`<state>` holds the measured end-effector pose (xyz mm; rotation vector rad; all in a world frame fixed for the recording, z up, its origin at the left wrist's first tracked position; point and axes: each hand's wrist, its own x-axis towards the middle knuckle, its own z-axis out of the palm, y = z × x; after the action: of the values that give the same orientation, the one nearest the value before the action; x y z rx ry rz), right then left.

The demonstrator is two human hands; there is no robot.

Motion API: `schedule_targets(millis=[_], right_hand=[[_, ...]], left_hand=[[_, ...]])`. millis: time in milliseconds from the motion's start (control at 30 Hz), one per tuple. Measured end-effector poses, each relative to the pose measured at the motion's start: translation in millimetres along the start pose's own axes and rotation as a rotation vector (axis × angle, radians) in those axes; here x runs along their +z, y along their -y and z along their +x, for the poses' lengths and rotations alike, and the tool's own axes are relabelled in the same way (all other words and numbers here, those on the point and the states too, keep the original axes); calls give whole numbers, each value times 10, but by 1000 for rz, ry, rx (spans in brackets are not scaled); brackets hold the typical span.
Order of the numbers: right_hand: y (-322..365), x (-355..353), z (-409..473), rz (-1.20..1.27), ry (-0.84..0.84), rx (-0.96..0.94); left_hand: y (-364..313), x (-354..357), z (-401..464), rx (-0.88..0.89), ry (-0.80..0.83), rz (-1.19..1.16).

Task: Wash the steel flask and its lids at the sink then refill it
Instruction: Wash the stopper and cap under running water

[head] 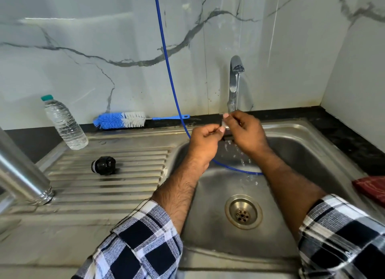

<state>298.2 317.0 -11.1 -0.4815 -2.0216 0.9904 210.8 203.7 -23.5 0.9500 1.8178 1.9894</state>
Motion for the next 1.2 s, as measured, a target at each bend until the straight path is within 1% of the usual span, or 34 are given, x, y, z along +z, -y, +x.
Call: schedule_targets(millis=[33, 67, 100, 133, 167, 233, 300, 333, 400, 467, 500, 567, 633, 667, 733, 800, 833, 867, 900, 933, 967, 1000, 1067, 1100, 1133, 1167, 1200], right_hand=[[-37, 13, -4, -45, -13, -150], [-70, 21, 0, -72, -32, -251], [-94, 31, 4, -78, -53, -285], [-97, 42, 9, -57, -67, -256], [-63, 48, 19, -13, -68, -166], [63, 39, 59, 134, -6, 149], [146, -48, 87, 312, 155, 539], [157, -120, 92, 409, 264, 685], [118, -263, 108, 590, 431, 849], [66, -339, 111, 669, 493, 913], [82, -352, 102, 644, 490, 914], [136, -306, 74, 441, 433, 820], [154, -194, 45, 169, 312, 650], [144, -135, 29, 92, 234, 537], [58, -37, 14, 49, 118, 237], [-34, 4, 0, -18, 82, -27], [-59, 22, -10, -44, 71, -95], [-74, 50, -10, -53, 50, -103], [-44, 68, -18, -50, 26, -69], [-10, 90, -10, -21, 10, 7], [47, 83, 9, 51, 17, 130], [94, 53, 37, 159, 51, 297], [152, -74, 68, 459, 218, 635], [159, -160, 75, 600, 309, 745], [159, -230, 78, 694, 370, 807], [127, -268, 80, 712, 391, 829], [137, -282, 68, 653, 373, 809]], left_hand=[[-19, -14, 1, -24, -16, -64], [-38, -17, 0, -37, -7, -102], [-49, -14, -7, -28, 17, -114], [-53, -12, -13, -3, 45, -106], [-41, -5, -13, 32, 60, -77], [-16, -13, -16, 131, 70, 44], [1, -42, -17, 239, 110, 271], [13, -58, -19, 298, 150, 378], [-7, -57, -52, 389, 223, 477], [-22, -36, -58, 368, 256, 454], [-28, -27, -56, 328, 256, 431], [-6, -22, -55, 213, 231, 372], [2, -15, -68, 108, 160, 295], [-4, -10, -67, 44, 109, 227], [-19, -14, -9, -102, -6, 61], [-43, -46, 58, -213, -73, -89], [-48, -57, 67, -226, -67, -134], [-57, -60, 52, -203, -45, -144], [-51, -48, 27, -152, -24, -109], [-31, -34, -2, -82, -8, -55], [-26, -16, -25, -9, 6, 1], [-31, 0, -42, 58, 31, 51], [-27, 9, -46, 180, 95, 183], [-23, 7, -42, 222, 129, 253], [-20, 6, -45, 255, 168, 297], [-20, 13, -52, 261, 196, 312], [-19, 28, -60, 237, 221, 287]])
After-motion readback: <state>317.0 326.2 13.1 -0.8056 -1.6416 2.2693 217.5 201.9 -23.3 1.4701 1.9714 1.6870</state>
